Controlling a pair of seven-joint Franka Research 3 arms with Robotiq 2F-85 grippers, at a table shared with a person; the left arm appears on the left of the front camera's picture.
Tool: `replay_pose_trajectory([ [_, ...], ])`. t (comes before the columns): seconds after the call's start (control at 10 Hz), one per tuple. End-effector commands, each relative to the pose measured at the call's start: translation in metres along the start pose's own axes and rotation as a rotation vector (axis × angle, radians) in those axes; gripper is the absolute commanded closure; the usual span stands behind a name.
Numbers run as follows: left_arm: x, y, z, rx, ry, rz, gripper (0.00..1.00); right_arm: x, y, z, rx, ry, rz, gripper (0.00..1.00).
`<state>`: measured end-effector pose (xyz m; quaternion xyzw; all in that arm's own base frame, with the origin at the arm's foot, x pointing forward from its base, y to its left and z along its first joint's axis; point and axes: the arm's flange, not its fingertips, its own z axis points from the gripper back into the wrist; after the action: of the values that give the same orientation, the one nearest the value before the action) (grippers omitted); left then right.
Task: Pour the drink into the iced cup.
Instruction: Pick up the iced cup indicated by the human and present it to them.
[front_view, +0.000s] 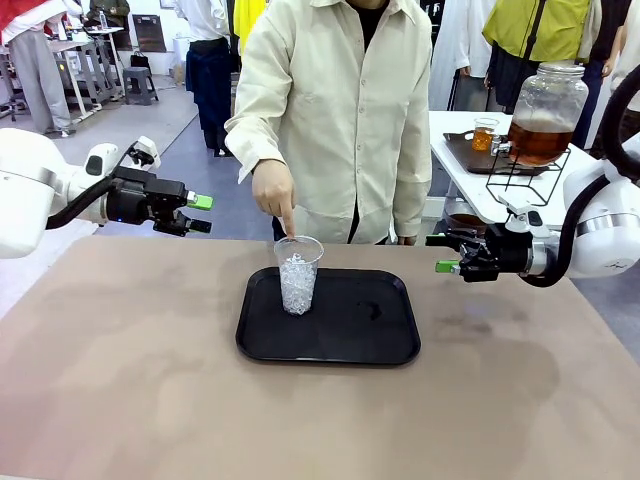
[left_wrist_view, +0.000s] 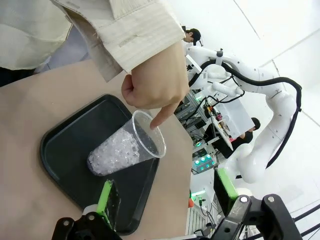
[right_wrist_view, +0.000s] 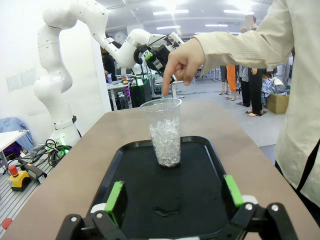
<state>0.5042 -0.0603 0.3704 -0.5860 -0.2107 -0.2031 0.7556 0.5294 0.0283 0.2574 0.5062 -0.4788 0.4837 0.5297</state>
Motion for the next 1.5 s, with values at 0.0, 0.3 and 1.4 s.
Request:
replay_pose_trajectory([
  [0.0,0.002,-0.001,0.001,0.006,-0.003,0.025,0.00,0.002,-0.001,-0.002,0.003,0.000,0.005,0.00],
  [0.3,-0.003,0.007,-0.007,-0.068,-0.058,-0.362,0.00,0.002,-0.001,-0.002,0.003,0.000,0.005,0.00],
  [1.4,-0.021,0.019,-0.023,-0.090,-0.039,-0.780,0.00,0.002,-0.001,-0.002,0.003,0.000,0.005,0.00],
])
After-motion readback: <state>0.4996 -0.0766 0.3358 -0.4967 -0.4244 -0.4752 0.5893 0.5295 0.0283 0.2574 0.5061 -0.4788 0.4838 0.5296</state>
